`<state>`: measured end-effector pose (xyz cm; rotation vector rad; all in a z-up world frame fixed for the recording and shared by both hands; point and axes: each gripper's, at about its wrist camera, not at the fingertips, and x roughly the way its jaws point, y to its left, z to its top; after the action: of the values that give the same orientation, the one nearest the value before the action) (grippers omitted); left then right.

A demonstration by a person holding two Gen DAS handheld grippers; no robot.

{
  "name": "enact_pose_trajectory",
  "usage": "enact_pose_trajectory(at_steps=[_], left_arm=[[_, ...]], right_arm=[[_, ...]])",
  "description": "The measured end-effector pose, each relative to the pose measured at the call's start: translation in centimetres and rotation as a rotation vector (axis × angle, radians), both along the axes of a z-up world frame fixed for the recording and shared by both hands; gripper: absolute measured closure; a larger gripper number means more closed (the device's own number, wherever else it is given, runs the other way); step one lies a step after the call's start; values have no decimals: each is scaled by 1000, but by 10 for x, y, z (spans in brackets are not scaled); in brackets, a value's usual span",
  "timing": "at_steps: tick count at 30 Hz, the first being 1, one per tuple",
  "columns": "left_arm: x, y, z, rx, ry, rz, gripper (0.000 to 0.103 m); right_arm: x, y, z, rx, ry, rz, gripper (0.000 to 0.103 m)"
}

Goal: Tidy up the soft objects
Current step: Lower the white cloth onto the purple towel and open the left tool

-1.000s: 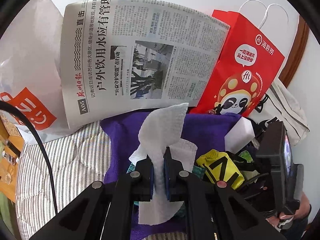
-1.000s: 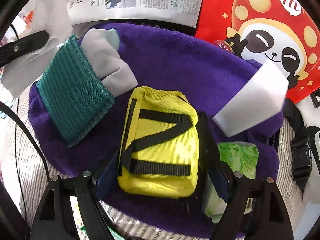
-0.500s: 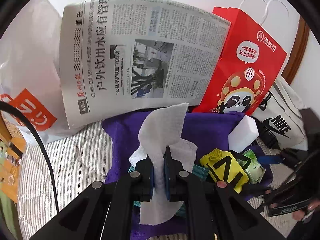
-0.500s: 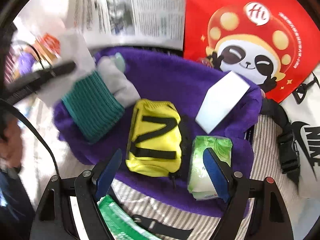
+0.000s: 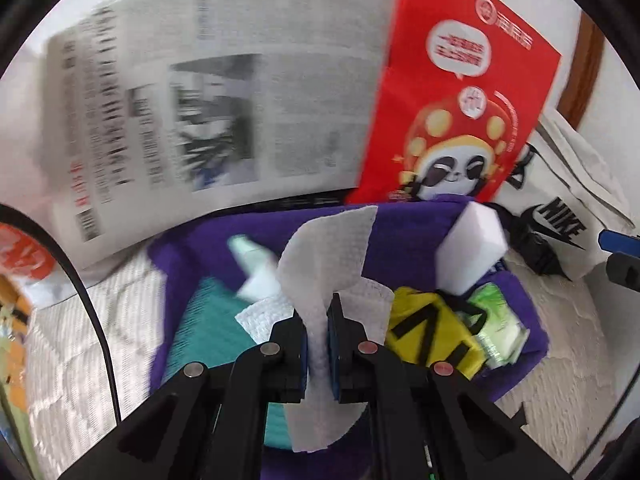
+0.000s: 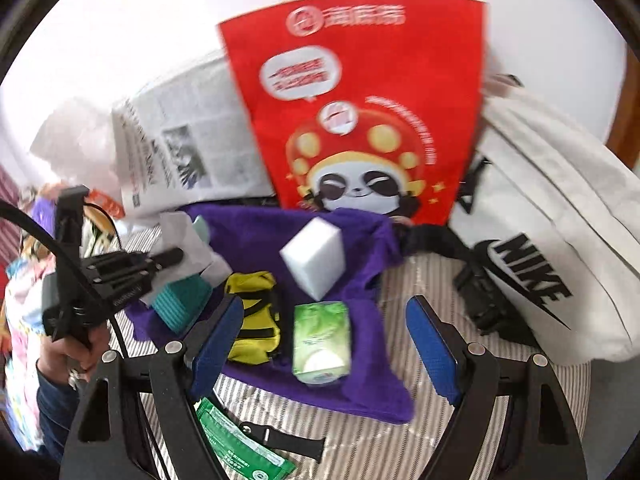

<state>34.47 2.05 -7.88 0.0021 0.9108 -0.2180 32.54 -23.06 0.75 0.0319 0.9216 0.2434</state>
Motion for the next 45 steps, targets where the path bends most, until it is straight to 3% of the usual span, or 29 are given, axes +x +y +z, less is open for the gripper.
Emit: enact_pose_trajectory(at_steps=[5, 13, 18, 19, 21, 24, 25, 30, 36, 40, 45], left_arm=[[29, -18, -15, -5, 66, 10, 94], [59, -48, -49, 131, 149, 10, 94], [63, -53, -57, 151, 175, -7, 93], [64, -54, -57, 151, 179, -10, 93], [64, -55, -56, 148, 199, -29, 80], [60, -60, -53, 152, 216, -64, 56], [57, -62, -51, 150, 214, -71, 54], [51, -70, -37, 133, 198, -63, 53], [30, -72, 1, 149, 132, -64, 52], [-7, -76, 23, 187, 68, -90, 48], [-60, -66, 29, 193, 41, -125, 47]], right_arm=[[-2, -20, 7, 25, -11, -56, 20], [0, -32, -1, 104, 19, -53, 20], [-2, -32, 0, 123, 12, -51, 20], [-1, -32, -1, 118, 15, -51, 20], [0, -29, -3, 94, 23, -57, 20], [0, -25, -4, 78, 26, -55, 20], [0, -25, -4, 80, 26, -50, 20], [-4, -19, -1, 64, 11, -28, 20], [-8, -18, 2, 53, -2, -24, 20], [-10, -20, 4, 48, -8, -40, 20], [-15, -21, 10, 40, -27, -49, 20]])
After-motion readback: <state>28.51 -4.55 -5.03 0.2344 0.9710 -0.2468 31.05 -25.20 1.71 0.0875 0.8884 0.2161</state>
